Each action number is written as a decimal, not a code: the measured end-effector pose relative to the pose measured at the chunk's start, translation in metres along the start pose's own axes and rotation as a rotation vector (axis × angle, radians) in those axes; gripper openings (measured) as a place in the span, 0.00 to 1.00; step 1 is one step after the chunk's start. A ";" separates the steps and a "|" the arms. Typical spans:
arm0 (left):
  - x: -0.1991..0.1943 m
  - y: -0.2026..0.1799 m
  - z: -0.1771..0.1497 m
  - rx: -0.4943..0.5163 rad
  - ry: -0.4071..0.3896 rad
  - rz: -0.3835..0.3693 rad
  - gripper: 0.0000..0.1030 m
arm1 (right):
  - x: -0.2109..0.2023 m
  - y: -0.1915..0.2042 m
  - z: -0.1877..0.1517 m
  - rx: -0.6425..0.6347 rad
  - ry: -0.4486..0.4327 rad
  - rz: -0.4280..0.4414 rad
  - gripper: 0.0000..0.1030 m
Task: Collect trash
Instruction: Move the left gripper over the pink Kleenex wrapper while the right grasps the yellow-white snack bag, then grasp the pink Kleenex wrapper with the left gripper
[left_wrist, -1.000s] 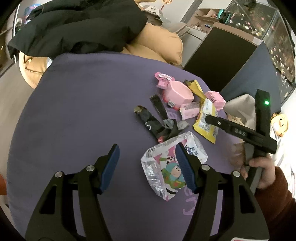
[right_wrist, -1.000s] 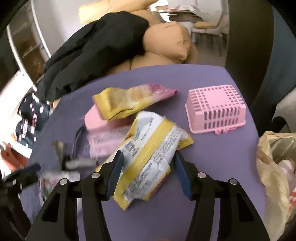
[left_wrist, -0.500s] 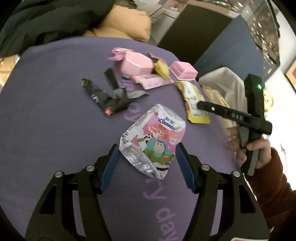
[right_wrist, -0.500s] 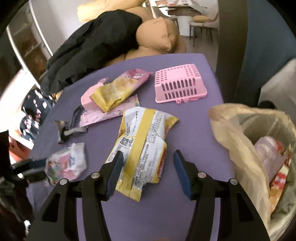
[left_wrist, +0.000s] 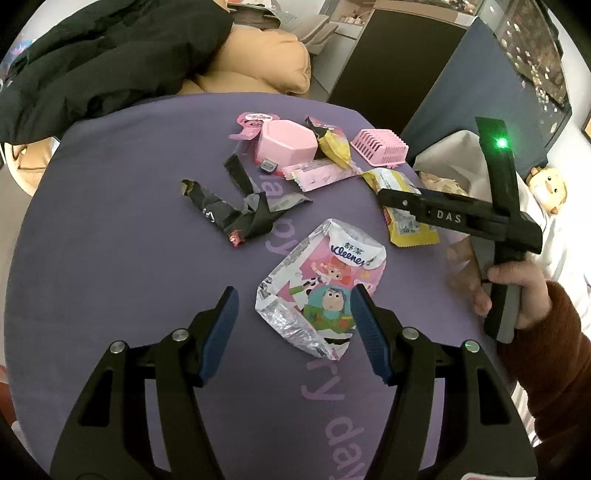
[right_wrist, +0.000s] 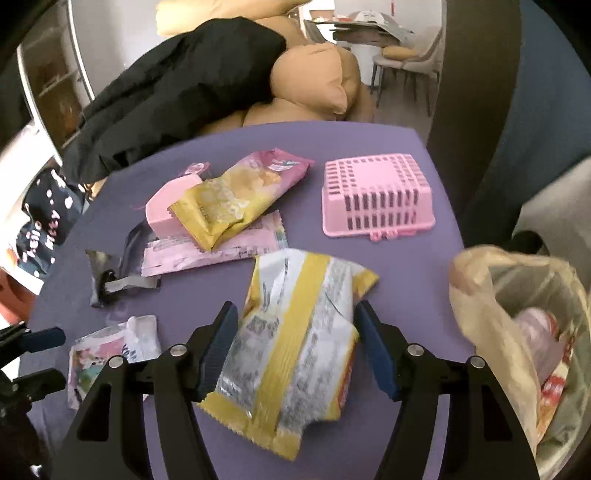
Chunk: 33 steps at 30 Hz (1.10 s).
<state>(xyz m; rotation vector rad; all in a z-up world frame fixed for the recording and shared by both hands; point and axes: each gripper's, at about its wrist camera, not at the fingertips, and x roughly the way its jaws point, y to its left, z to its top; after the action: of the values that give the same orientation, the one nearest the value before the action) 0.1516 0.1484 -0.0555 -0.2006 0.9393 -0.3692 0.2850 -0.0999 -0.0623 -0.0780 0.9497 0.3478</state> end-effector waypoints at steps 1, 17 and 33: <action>0.000 0.000 0.000 -0.001 0.000 0.000 0.58 | 0.000 -0.001 0.001 0.001 0.002 0.028 0.50; 0.024 -0.010 0.001 0.048 0.012 0.097 0.58 | -0.068 -0.036 -0.018 -0.020 -0.128 0.028 0.17; 0.029 -0.034 -0.009 0.056 -0.018 0.240 0.19 | -0.094 -0.053 -0.026 -0.032 -0.186 0.013 0.17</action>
<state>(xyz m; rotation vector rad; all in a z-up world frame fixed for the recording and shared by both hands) 0.1522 0.1056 -0.0712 -0.0386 0.9225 -0.1715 0.2316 -0.1802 -0.0060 -0.0676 0.7612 0.3753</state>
